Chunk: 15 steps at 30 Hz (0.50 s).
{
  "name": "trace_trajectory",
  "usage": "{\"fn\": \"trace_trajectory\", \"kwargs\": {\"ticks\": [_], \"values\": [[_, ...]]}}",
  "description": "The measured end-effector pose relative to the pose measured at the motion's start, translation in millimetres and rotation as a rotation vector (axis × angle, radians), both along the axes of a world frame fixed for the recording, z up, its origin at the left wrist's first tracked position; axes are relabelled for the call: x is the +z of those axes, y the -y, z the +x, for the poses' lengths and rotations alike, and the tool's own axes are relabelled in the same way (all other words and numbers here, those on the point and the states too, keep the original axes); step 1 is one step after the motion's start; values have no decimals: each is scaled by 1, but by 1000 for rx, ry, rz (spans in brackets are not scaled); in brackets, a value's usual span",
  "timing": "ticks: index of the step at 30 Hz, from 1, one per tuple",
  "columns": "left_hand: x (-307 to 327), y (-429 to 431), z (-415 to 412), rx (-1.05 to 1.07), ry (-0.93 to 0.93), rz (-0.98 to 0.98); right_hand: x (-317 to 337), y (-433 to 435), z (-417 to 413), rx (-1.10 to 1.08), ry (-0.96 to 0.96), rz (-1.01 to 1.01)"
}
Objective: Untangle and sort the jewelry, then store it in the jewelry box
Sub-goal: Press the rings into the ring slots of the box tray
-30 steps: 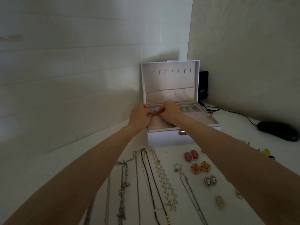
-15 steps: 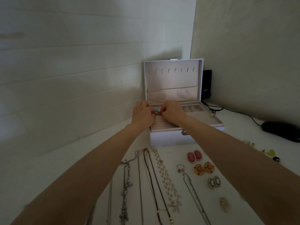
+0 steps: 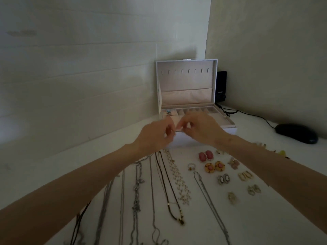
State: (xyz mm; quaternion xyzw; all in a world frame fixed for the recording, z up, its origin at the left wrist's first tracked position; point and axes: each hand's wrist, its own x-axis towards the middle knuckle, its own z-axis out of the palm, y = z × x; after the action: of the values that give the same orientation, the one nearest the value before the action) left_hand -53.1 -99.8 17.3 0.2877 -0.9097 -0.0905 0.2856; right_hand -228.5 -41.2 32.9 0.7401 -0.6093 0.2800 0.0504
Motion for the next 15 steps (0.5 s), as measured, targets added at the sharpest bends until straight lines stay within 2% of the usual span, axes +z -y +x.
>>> {"fn": "trace_trajectory", "kwargs": {"ticks": [3,5,8,15], "values": [[-2,-25,-3,-57,364,129,-8,-24,1,21,-66,301],[-6,-35,-10,-104,445,215,-12,-31,-1,41,-64,446],[-13,-42,-18,-124,457,277,-14,-42,-5,41,-76,533],[-24,-41,-25,-146,394,252,-23,-44,-7,21,-124,502]]}}
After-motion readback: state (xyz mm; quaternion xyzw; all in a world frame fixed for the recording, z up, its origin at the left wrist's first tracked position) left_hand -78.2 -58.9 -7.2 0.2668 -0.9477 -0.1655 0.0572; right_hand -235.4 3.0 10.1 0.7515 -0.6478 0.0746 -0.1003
